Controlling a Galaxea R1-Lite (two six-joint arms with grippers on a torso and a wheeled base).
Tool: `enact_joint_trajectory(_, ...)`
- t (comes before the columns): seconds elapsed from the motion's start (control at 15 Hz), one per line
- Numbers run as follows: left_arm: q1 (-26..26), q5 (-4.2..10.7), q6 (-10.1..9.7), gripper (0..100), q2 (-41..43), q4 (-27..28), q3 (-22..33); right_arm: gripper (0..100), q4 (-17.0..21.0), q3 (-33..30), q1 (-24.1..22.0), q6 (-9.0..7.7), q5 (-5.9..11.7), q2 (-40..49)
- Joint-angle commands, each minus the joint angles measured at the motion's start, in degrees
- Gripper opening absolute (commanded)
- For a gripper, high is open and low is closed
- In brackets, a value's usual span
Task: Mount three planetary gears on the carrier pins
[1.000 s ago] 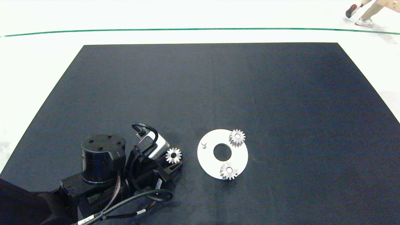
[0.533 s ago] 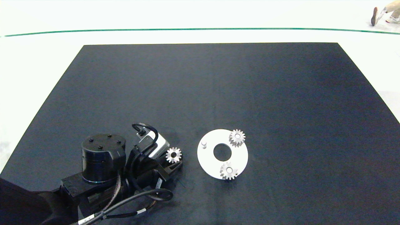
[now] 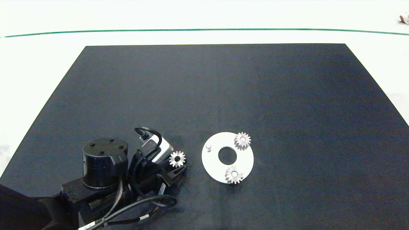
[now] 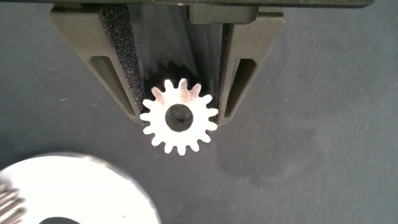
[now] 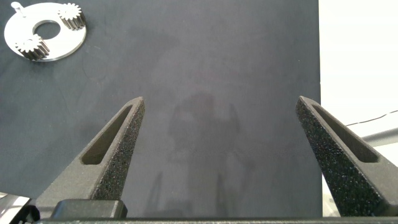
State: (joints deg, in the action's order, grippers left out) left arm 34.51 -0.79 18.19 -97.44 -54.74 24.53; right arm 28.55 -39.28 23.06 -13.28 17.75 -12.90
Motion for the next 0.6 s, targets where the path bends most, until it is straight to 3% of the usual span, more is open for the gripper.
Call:
enact_joint_trajectory(0.07,1.9,0.88,0.09,7,2.6,0.1,0.4,100,0.2,0.0,0.1,-0.08,0.09,0.1)
enact_joint_trajectory(0.13,3.9,2.55,0.0,7,4.1,0.6,2.0,100,0.2,0.2,0.0,-0.08,0.09,0.0)
enact_joint_trajectory(0.4,9.4,4.48,0.0,7,4.4,3.1,5.0,100,0.2,0.3,0.1,-0.08,0.09,-0.3)
enact_joint_trajectory(0.6,10.8,5.54,0.0,7,3.7,6.5,9.6,100,0.2,0.3,0.1,-0.08,0.09,-0.2)
